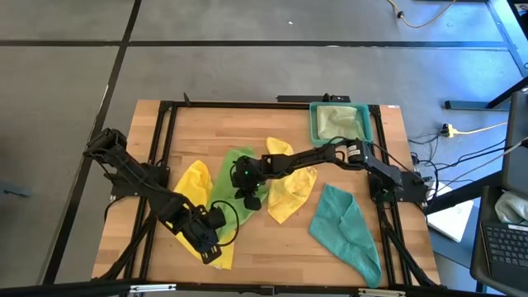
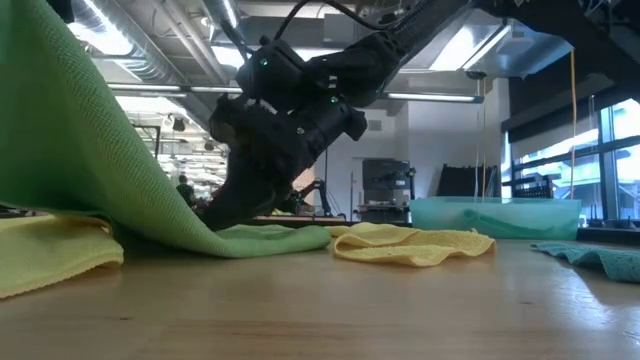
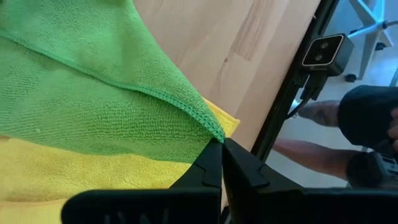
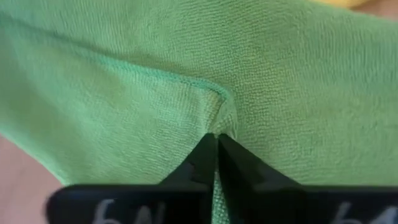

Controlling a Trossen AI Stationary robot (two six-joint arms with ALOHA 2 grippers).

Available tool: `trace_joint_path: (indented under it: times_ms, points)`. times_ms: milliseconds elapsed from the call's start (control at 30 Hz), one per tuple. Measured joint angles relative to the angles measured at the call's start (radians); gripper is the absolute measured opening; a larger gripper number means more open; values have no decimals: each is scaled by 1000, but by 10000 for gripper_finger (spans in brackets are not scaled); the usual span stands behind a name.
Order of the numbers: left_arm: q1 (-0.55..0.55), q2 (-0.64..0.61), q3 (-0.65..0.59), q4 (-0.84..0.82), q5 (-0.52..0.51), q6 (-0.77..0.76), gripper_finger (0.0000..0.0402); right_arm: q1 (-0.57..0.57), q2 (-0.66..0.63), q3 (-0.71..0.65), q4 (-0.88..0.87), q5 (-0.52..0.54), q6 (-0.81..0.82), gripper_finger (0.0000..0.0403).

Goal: Fold microfiber towels
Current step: Move the green microfiber cloth to the middle right of the table

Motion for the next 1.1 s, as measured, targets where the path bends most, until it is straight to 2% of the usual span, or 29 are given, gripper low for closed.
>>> trace_joint_path:
  times_ms: [133,233,400,533,700,833,1100]
  points:
    - [-1,0,0,-10,-1,-25,0,-8,-40,-1,-14,-21,149,10]
    - [-5,0,0,-24,0,-58,0,-9,-82,-2,-41,-44,152,6]
    - [-9,0,0,-76,2,-113,0,-12,-216,-2,-164,-44,46,6]
    - [-6,-13,1,-154,-3,-141,0,-36,-333,-1,-301,8,-78,3]
    - [26,-59,2,-316,-74,-159,0,-73,-443,-3,-463,9,-183,5]
    - [90,-123,2,-453,-155,-157,0,-103,-485,-11,-551,21,-203,2]
    - [248,-284,2,-640,-320,-90,0,-173,-563,-11,-488,109,-195,2]
